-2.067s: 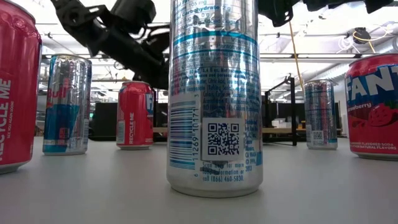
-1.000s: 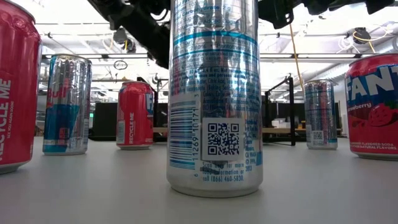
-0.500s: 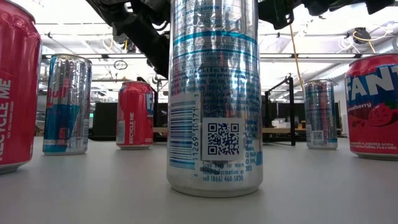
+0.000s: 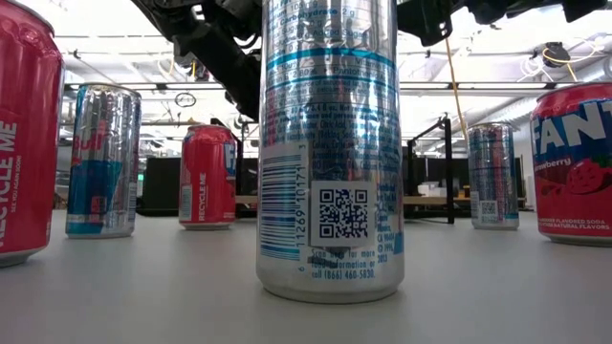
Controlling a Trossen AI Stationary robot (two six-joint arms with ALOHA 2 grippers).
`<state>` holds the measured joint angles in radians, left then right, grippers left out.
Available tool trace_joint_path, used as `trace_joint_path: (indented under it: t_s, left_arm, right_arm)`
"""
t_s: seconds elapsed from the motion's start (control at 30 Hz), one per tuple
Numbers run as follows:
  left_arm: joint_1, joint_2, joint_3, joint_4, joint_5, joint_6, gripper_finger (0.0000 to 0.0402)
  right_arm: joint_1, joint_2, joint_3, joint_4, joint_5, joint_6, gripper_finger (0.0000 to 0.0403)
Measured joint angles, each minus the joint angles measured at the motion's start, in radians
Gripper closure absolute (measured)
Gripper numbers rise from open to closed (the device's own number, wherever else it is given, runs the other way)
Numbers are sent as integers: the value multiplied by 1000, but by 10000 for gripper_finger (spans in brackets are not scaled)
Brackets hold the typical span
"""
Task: Place canned beverage on shelf
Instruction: Put the white blue soda can aligned with the other white blue soda cans on the shelf, then put the white yellow soda can aligned with the other white yellow soda cans on the shelf
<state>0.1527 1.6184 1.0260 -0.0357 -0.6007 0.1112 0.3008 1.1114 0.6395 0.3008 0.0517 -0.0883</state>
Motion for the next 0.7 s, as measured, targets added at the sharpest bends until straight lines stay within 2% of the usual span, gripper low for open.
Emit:
trace_joint_path:
  t_s: [0.2, 0.47, 0.7]
  left_arm:
    - [-106, -45, 6, -15, -6, -38, 320]
    - [-330, -111, 12, -64, -12, -138, 320]
    - [-521, -116, 12, -61, -30, -215, 320]
  right_arm:
    - [5, 0, 0, 0, 0, 63, 62]
    - [69, 0, 0, 1, 7, 136, 62]
    - [166, 0, 0, 2, 132, 183, 62]
